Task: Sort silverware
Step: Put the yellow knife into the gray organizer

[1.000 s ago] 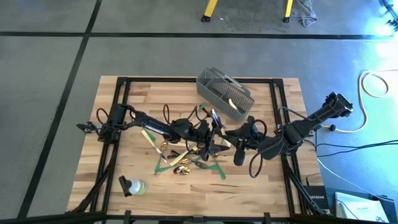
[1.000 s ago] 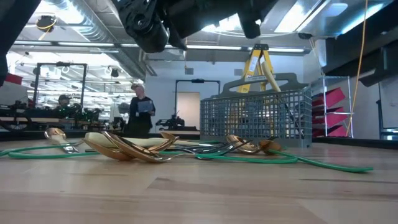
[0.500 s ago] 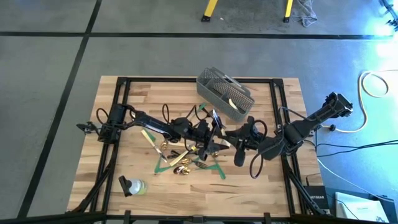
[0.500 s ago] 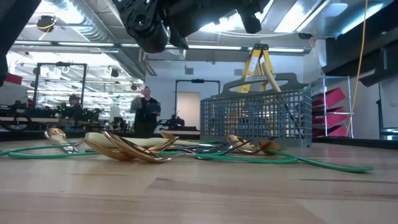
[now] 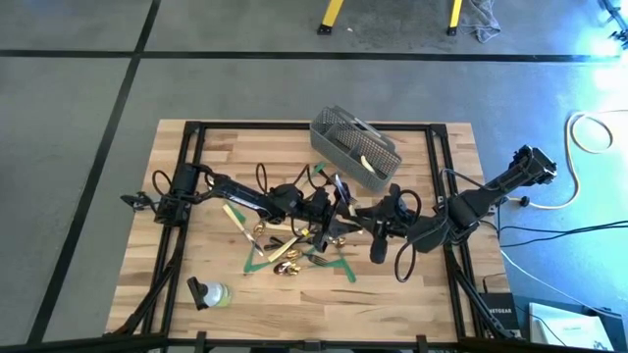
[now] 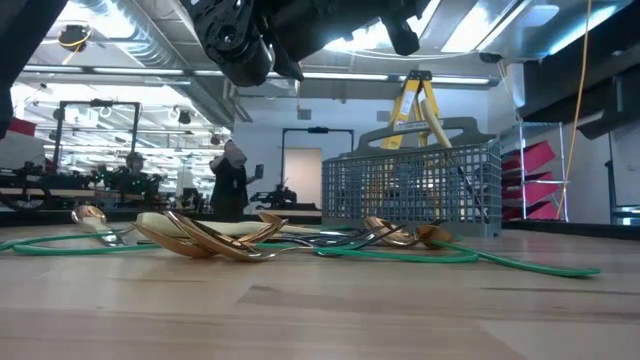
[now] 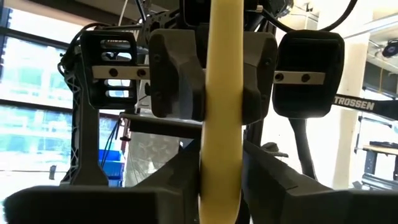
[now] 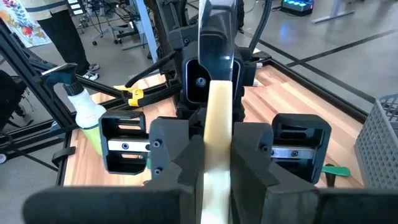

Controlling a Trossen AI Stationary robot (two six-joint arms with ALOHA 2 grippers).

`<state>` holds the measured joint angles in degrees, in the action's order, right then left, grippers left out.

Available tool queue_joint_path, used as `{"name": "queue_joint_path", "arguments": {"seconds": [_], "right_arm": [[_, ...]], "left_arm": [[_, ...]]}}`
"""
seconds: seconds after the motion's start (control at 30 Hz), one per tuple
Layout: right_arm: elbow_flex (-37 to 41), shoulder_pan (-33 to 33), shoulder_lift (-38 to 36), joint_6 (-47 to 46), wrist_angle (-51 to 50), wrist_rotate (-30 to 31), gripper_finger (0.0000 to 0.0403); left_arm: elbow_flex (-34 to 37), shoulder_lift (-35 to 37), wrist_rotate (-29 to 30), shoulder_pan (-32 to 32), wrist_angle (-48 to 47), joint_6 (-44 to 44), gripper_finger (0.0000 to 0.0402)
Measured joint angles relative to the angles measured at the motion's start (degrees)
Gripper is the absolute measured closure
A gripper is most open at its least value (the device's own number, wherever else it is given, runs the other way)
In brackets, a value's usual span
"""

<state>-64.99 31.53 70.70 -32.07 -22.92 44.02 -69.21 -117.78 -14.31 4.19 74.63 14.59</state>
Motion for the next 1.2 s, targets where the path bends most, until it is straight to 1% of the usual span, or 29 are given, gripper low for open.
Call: {"name": "queue_joint_path", "arguments": {"seconds": [0.13, 0.37, 0.5, 0.87, 1.0, 1.2], "right_arm": [[0.0, 0.0, 0.0, 0.2, 0.1, -0.2, 0.0361], [0.0, 0.0, 0.0, 0.4, 0.1, -0.3, 0.0361], [0.0, 0.0, 0.0, 0.6, 0.0, -1.4, 0.0359], [0.0, 0.0, -0.1, 1.1, -0.1, 0.0, 0.0301], [0.0, 0.0, -0.6, 1.3, -0.1, 0.0, 0.0293], [0.1, 0.0, -1.3, -0.5, -0.2, -1.0, 0.0292]], "left_arm": [[0.0, 0.0, -0.5, 0.0, 0.6, 0.2, 0.0342], [0.0, 0.0, -0.7, 0.0, 0.8, 0.0, 0.0342], [0.0, 0.0, -1.0, 0.0, 0.8, -0.1, 0.0342], [0.0, -0.1, -1.2, 0.0, 1.1, -0.3, 0.0342], [0.0, -0.1, -1.2, 0.0, 1.2, -0.1, 0.0342], [0.0, -0.1, -1.5, 0.0, 1.2, 0.0, 0.0342]]}}
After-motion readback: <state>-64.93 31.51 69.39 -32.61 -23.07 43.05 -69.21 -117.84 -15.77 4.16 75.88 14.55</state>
